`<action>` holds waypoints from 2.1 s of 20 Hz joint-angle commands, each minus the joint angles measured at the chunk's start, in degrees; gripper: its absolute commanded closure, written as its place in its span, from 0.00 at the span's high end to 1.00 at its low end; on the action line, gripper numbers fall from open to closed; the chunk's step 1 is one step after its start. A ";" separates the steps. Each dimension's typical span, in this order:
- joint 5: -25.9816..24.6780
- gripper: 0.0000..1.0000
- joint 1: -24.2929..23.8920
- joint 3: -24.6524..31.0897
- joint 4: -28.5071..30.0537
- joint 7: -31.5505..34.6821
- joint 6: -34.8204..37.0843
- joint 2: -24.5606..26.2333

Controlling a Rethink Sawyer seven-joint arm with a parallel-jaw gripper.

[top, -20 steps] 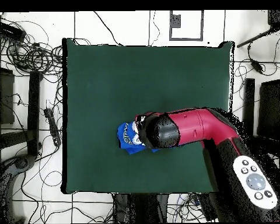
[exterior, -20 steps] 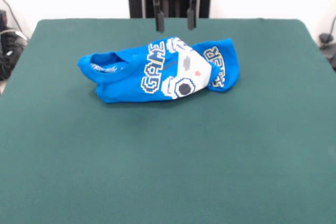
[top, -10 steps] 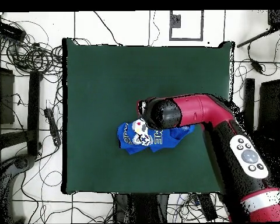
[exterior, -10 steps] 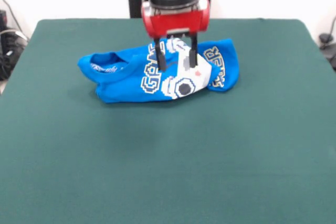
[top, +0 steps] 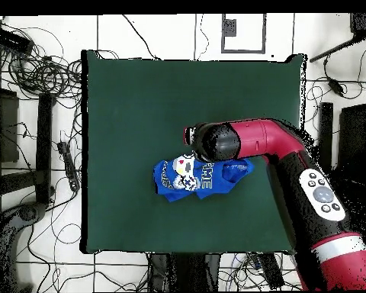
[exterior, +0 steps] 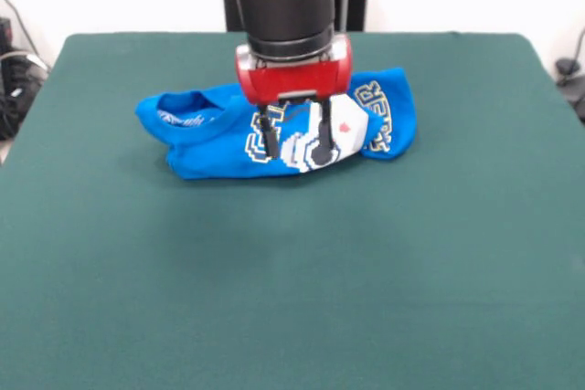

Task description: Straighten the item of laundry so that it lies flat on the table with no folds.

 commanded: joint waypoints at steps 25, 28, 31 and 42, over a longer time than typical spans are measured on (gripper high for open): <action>-15.91 1.00 0.35 -10.43 11.90 3.17 -12.34 8.27; -15.86 1.00 1.29 -12.31 13.49 4.69 -14.65 8.13; -14.77 1.00 1.61 -13.53 15.29 4.26 -15.37 7.31; -12.81 1.00 0.87 -16.73 21.64 1.53 -14.96 1.86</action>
